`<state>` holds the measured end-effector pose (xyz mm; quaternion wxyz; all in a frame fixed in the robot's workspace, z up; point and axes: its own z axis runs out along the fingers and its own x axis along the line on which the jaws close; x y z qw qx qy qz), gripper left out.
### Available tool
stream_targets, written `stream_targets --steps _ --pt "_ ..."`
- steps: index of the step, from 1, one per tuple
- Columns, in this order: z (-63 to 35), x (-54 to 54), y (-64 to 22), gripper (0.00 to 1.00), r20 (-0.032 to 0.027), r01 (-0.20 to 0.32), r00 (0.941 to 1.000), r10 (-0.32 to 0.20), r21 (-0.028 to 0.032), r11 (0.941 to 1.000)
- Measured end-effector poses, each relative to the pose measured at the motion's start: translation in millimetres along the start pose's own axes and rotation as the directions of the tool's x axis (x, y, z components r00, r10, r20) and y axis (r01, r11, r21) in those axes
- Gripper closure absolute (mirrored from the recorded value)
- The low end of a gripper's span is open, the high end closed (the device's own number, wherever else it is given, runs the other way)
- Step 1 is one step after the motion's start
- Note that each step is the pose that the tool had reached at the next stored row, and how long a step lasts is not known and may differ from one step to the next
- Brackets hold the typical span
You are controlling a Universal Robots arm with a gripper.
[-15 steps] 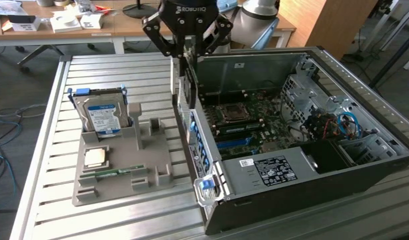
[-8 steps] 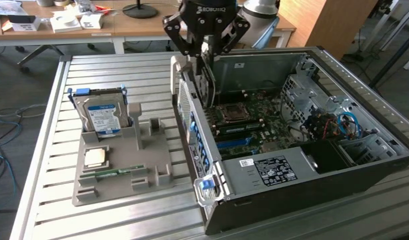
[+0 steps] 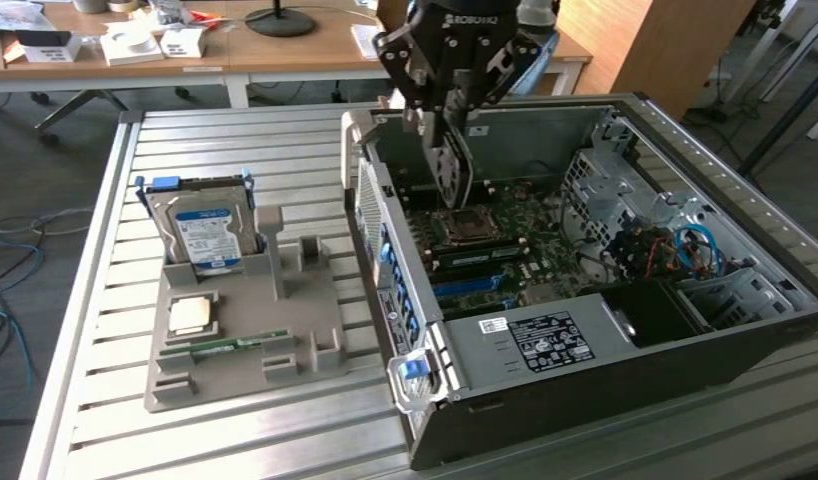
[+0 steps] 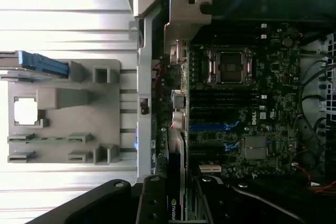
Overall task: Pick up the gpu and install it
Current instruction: 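Pick up the gpu and move the gpu toward the slot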
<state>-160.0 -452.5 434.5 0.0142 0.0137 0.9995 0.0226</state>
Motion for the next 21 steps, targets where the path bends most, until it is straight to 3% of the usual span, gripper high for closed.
stream_targets --steps 21 --pt "3.5 -94.6 2.5 0.74 -0.0001 0.0 1.0 0.0 -0.0009 1.0"
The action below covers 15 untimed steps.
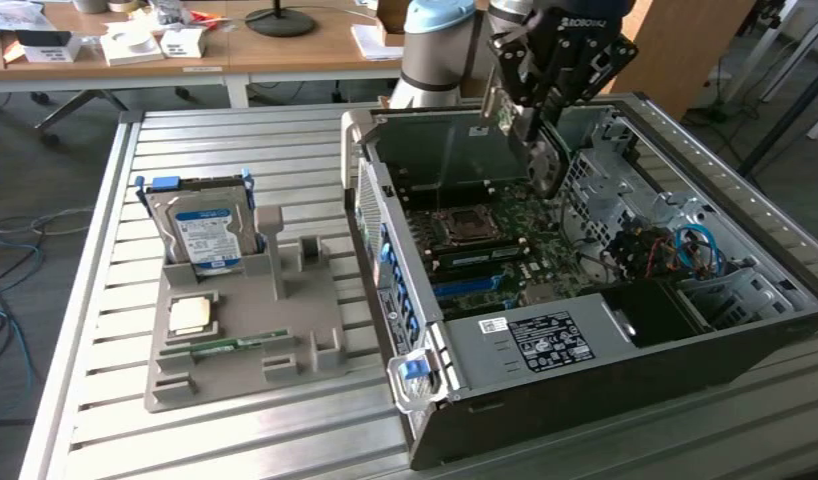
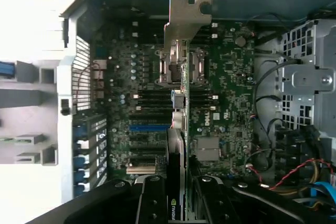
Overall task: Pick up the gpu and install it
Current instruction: 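Pick up the gpu and move the gpu toward the slot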
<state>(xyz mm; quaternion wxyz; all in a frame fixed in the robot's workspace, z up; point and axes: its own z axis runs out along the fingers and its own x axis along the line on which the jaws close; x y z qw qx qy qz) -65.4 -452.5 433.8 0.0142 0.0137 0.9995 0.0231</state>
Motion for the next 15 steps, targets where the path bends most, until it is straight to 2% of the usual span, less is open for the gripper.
stream_targets --steps 7,12,15 --pt "0.7 -23.5 0.6 0.74 -0.0001 0.0 1.0 0.0 -0.0001 1.0" --pt "1.1 -35.5 0.9 0.74 0.0 0.0 1.0 0.0 -0.0001 1.0" --pt "1.1 -36.7 0.9 0.74 -0.0001 0.0 1.0 0.0 -0.0001 1.0"
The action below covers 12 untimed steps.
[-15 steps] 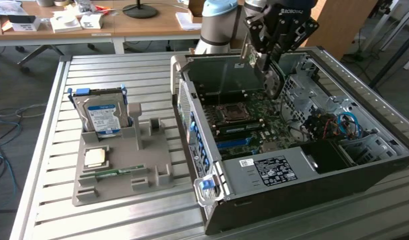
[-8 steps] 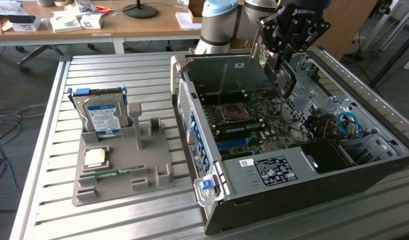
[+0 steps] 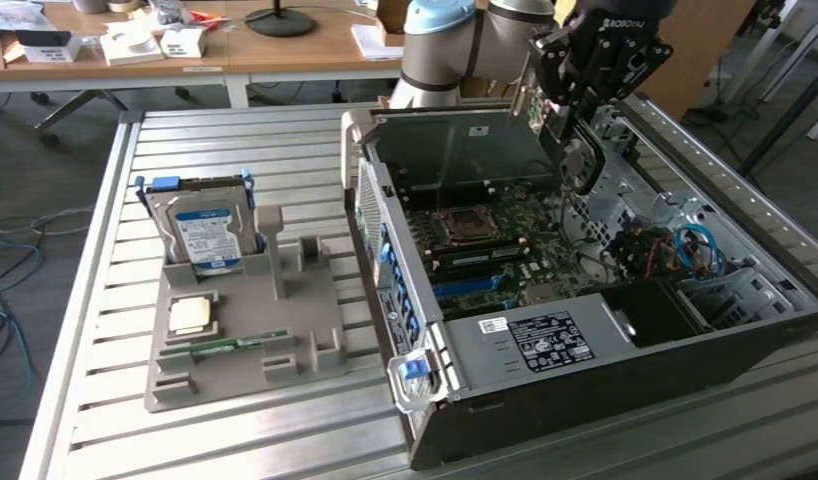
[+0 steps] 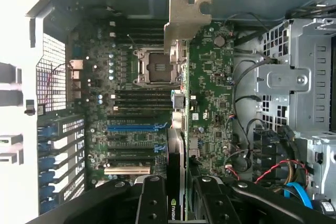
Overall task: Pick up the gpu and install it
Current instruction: 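Pick up the gpu and move the gpu toward the slot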
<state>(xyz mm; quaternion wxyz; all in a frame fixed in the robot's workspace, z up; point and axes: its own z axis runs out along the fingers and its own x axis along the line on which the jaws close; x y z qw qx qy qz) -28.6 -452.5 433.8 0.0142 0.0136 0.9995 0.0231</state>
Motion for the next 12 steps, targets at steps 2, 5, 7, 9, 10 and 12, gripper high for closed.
stream_targets --steps 2,5,7,9,10,12 --pt "0.1 0.0 0.1 0.74 0.0 0.0 1.0 0.0 0.0 1.0" --pt "3.7 -0.2 -0.1 0.74 0.0001 0.0 1.0 0.0 -0.0002 1.0" --pt "7.5 -0.3 -0.3 0.74 0.0001 0.0 1.0 0.0 -0.0007 1.0" --pt "11.1 -0.5 -0.5 0.74 0.0 0.0 1.0 0.0 -0.0008 1.0" --pt "12.9 -0.5 -0.5 0.74 0.0 0.0 1.0 0.0 -0.0009 1.0" --pt "16.7 -0.6 -0.7 0.74 0.0 0.0 1.0 0.0 -0.0011 1.0"
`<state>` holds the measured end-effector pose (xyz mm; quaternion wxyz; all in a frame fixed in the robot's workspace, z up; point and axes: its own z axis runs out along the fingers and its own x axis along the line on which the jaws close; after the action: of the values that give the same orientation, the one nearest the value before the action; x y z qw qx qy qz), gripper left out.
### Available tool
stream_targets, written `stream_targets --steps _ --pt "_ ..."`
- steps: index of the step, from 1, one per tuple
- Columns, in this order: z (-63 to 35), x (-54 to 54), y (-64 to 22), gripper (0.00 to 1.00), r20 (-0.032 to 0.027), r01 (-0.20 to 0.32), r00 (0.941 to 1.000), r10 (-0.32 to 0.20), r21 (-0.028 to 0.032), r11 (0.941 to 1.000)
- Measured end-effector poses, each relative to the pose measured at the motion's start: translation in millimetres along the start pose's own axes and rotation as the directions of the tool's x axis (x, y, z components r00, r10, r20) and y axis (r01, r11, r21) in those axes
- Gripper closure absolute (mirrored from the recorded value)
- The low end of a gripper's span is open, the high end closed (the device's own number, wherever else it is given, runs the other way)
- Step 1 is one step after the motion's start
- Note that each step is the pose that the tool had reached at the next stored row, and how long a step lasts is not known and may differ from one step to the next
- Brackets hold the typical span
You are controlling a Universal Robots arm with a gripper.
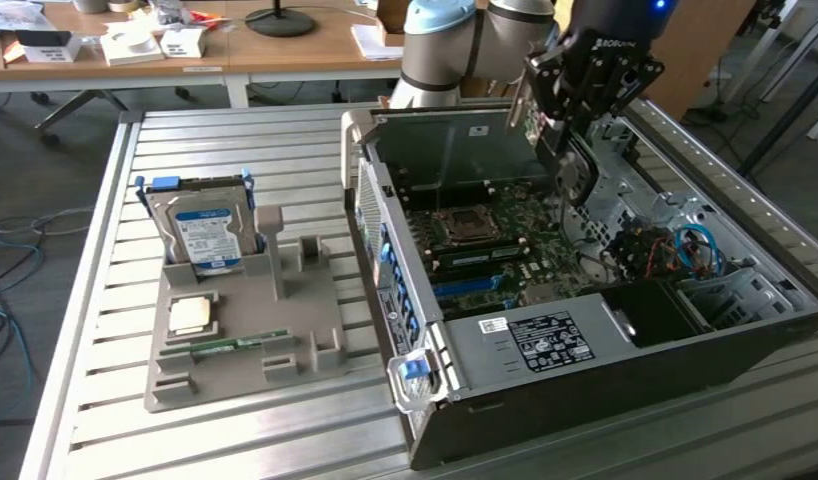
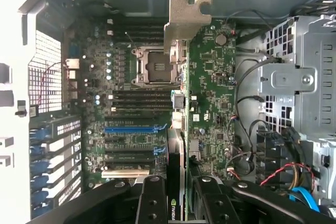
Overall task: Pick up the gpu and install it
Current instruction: 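Pick up the gpu and move the gpu toward the slot, then insert the gpu into the slot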
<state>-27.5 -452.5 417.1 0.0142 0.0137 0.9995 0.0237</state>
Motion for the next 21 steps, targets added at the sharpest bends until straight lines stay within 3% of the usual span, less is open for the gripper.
stream_targets --steps 5,21 --pt "6.1 -0.2 -0.3 0.74 -0.0001 0.0 1.0 0.0 -0.0003 1.0" --pt "6.4 -0.2 -0.3 0.74 -0.0001 0.002 1.0 -0.002 -0.0005 1.0"
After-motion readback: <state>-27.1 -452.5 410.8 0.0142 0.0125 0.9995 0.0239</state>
